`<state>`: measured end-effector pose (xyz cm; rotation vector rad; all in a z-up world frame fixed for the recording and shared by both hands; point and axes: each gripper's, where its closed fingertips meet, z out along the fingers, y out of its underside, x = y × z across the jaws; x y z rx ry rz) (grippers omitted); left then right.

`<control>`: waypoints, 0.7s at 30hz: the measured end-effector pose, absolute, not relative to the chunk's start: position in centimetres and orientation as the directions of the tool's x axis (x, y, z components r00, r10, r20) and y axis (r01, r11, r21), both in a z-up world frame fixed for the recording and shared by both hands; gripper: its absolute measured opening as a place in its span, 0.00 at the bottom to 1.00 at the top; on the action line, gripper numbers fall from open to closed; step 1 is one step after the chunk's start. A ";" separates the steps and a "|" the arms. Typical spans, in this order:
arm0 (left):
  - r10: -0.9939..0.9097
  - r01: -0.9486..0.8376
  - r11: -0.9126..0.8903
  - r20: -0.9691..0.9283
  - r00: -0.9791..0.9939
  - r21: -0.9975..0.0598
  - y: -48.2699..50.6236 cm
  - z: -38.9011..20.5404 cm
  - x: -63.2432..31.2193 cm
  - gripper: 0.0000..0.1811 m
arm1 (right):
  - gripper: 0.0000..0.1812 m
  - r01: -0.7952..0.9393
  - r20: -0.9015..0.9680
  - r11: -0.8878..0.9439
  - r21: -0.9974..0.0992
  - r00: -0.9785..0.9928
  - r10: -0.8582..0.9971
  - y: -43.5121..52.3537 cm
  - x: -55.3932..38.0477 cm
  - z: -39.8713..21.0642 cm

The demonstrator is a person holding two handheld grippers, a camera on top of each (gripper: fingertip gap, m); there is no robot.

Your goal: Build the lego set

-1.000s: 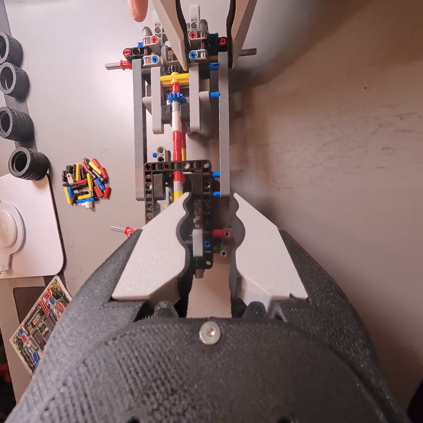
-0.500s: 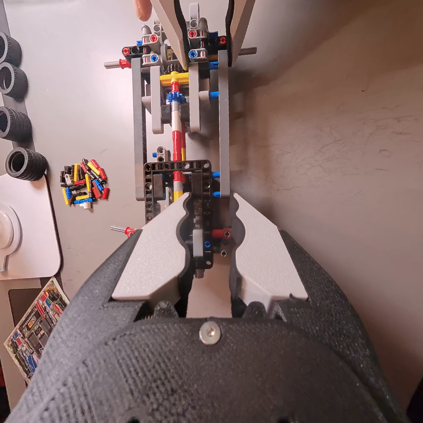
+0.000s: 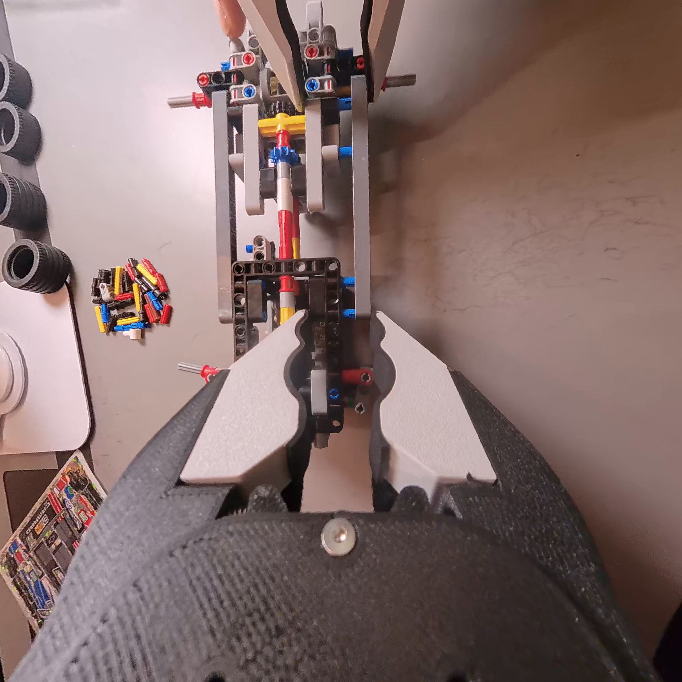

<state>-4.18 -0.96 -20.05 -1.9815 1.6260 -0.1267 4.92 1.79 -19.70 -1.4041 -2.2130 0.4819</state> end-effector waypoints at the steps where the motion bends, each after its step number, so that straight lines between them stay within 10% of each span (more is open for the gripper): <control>1: -0.926 -0.873 -0.101 -0.275 0.257 -0.477 -1.0 -20.0 -4.1 0.17 | 0.15 0.744 0.200 0.415 -0.523 -0.366 0.909 1.8 5.0 -19.7; 21: -0.881 -0.934 -0.037 -0.429 0.197 -0.354 0.0 -20.4 -4.7 0.13 | 0.09 0.689 0.394 0.431 -0.583 -0.224 0.891 2.7 4.3 -19.5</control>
